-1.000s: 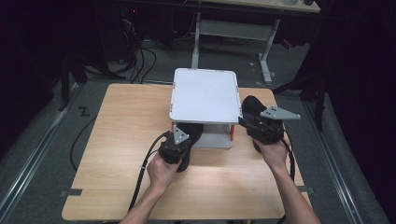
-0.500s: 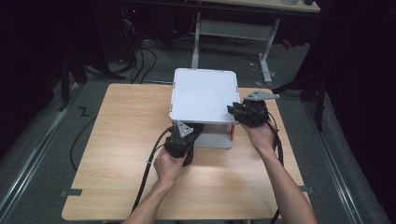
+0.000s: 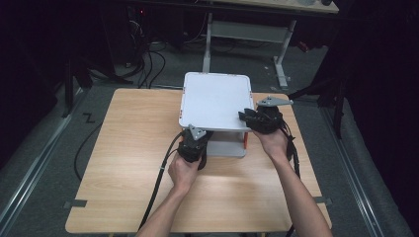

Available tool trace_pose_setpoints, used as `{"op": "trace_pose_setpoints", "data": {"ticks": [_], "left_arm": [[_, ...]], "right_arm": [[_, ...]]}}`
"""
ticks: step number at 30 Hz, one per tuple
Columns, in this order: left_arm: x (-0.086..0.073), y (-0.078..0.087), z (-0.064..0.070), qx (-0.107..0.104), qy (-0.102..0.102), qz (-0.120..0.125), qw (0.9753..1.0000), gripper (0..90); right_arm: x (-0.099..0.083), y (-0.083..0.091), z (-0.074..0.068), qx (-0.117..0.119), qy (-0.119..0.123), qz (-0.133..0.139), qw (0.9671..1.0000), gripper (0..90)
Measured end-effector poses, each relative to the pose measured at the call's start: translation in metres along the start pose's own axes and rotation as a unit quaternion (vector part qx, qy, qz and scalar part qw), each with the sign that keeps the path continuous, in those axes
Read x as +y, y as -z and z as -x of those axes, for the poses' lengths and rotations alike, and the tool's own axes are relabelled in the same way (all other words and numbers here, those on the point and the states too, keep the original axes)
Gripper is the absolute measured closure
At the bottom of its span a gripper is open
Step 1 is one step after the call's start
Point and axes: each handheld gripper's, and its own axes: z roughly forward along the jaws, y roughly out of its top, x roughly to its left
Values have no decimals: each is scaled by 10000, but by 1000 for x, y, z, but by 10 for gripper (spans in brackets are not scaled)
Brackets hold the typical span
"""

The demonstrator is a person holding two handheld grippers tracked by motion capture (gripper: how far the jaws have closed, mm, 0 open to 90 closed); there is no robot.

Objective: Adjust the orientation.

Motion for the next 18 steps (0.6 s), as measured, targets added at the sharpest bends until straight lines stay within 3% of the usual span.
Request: {"op": "trace_pose_setpoints", "data": {"ticks": [2, 5, 6, 11, 18], "left_arm": [[-1, 2, 2, -31, -188, 15, 9998, 800], [0, 4, 2, -87, -191, -3, 9998, 655], [3, 7, 0, -244, -99, -31, 9996, 596], [13, 22, 1, -392, -179, 101, 9990, 447], [21, 54, -8, -695, -242, -50, 9973, 403]], "right_arm": [[0, 0, 1, 19, -6, -1, 10000, 676], [0, 0, 1, 21, -1, 0, 10000, 678], [0, 0, 0, 11, 12, -2, 10000, 690], [-1, 0, -1, 14, 32, 16, 10000, 699], [-3, 0, -1, -6, -9, 113, 9999, 699]]}}
